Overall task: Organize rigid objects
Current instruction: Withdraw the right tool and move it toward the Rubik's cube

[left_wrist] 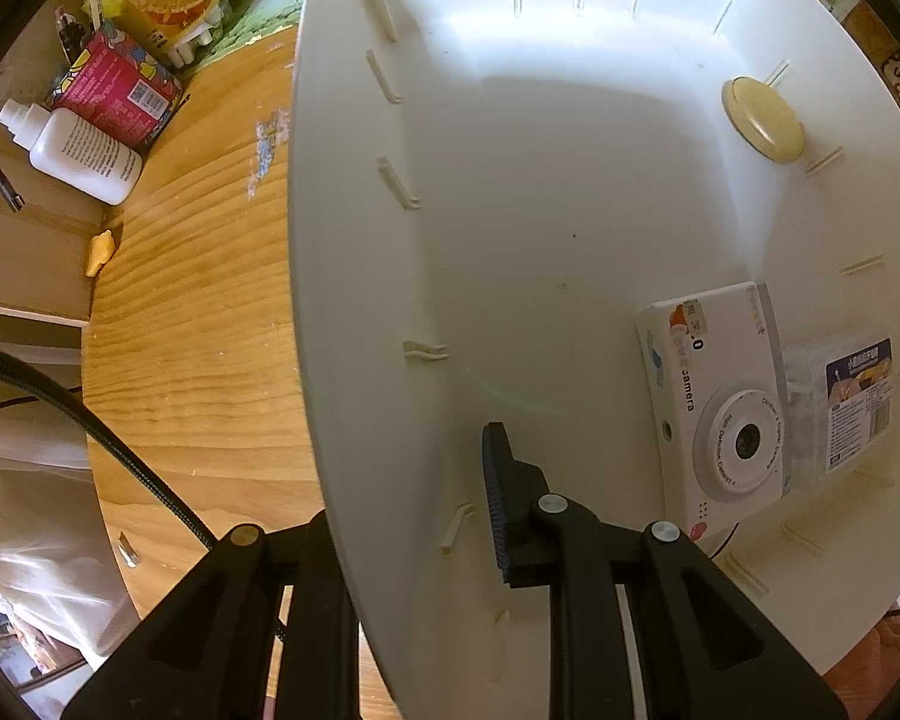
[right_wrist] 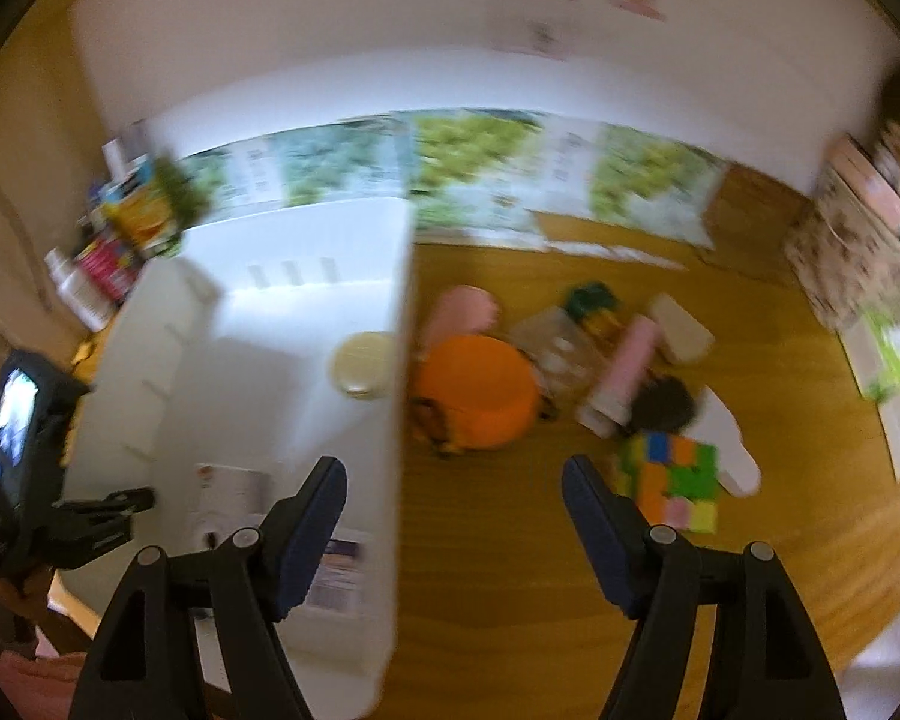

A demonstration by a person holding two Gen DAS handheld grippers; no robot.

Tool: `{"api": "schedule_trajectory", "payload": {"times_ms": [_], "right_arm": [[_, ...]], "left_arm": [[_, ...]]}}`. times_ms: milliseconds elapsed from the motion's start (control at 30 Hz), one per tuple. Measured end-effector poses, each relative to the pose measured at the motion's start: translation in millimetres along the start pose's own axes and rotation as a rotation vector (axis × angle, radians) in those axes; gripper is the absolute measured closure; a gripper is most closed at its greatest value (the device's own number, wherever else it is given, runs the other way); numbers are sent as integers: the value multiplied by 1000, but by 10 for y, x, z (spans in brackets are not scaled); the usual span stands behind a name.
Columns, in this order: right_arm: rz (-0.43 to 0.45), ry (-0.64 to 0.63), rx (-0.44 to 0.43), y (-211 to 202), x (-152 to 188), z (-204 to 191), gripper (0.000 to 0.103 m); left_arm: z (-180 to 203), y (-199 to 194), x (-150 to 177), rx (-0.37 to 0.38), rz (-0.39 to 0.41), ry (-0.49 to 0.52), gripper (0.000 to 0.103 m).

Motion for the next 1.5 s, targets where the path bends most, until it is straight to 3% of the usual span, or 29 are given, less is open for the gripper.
{"api": "schedule_trajectory", "payload": {"times_ms": [367, 867, 1267, 1500], "right_arm": [[89, 145, 145, -183, 96, 702, 25], [298, 160, 222, -356, -40, 1030, 22], [243, 259, 214, -110, 179, 1295, 22], [213, 314, 164, 21, 303, 1347, 22]], "left_arm": [[71, -21, -10, -10, -1, 1, 80], [55, -26, -22, -11, -3, -5, 79], [93, -40, -31, -24, -6, 4, 78], [86, -28, -49, -12, -11, 3, 76]]}}
Point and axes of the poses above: each gripper's, at about its wrist camera, not at the fingertips, and y roughly the way its jaws point, z to its right, x to its underside, the point moved 10 cm from there along y, roughly the way its jaws point, and after that the axes turned 12 degrees about -x, right-handed, at the moved point
